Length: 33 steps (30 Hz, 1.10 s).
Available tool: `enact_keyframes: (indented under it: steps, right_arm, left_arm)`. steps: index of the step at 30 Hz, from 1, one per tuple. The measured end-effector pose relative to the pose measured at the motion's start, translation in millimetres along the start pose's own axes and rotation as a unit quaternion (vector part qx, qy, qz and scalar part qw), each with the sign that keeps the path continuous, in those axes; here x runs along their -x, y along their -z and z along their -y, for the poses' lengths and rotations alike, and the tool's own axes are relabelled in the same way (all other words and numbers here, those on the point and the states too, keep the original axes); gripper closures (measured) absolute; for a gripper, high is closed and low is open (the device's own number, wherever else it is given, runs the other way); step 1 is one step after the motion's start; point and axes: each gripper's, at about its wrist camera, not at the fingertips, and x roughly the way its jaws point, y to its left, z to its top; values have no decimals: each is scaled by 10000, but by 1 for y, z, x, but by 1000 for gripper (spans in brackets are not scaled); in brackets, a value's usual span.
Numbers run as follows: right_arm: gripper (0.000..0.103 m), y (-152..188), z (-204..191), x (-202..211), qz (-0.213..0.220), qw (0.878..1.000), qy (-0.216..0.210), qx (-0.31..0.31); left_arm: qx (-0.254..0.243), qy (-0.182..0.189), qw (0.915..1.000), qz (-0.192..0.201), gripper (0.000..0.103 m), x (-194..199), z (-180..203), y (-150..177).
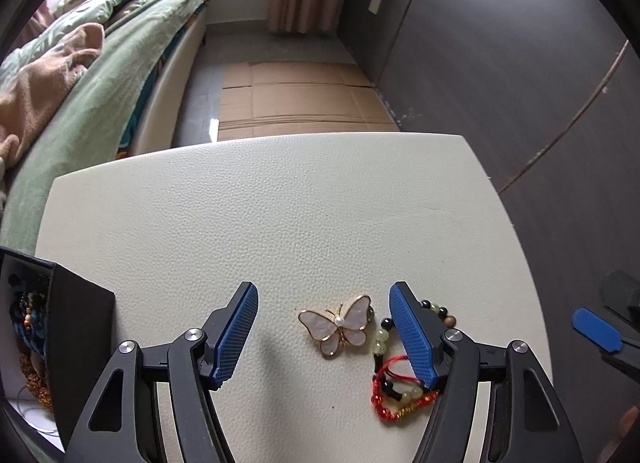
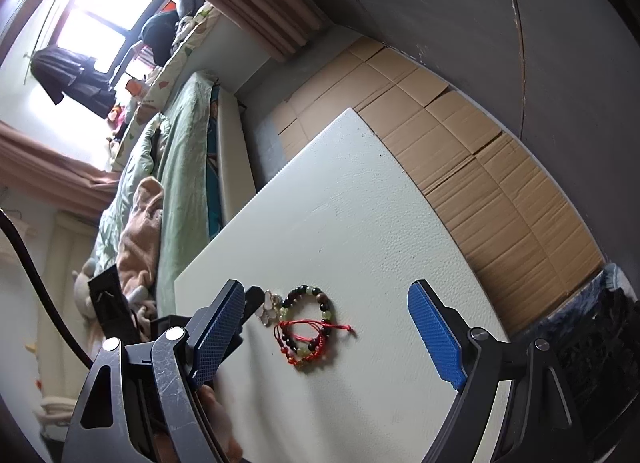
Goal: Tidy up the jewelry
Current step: 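Reach the left tool to the pink butterfly brooch and grasp it, then grasp the red-string bead bracelet with the right tool while the left holds the brooch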
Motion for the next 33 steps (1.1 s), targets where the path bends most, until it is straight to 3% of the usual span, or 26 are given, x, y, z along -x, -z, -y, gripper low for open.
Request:
enact_keyframes:
  steps: [9,12,13,15,16,24,33]
  right_arm:
    - [18,-1,3,1,36,9999,54,-107]
    - [18,1,1,0,25,9999,101,-94]
    - [18,3,-2,-1,18,9999,113,-70]
    - [18,5,-4,-2,-7,9999,123,-23]
    - [18,6,-6,-3,-29,9999,136,18]
    - [18,16,-17,-11,-183,9991,219,314]
    - [18,27,-33,-24,-414,9963,257,712]
  left_arm:
    - [-138,-546,9984,-43,35,-13,13,6]
    - [-219,-658,9976,15,49,-11,17,10]
    - [-231,-650,9976,11,62,-10,17,11]
    - [-237,-576,9981,-33,69,-8,14,12]
    - [-244,-590,9979,-48,84,-7,11,12]
    - [301,110,9992,-237,86,5,-24,8]
    - [413,407,9983,-107,86,31,-36,6]
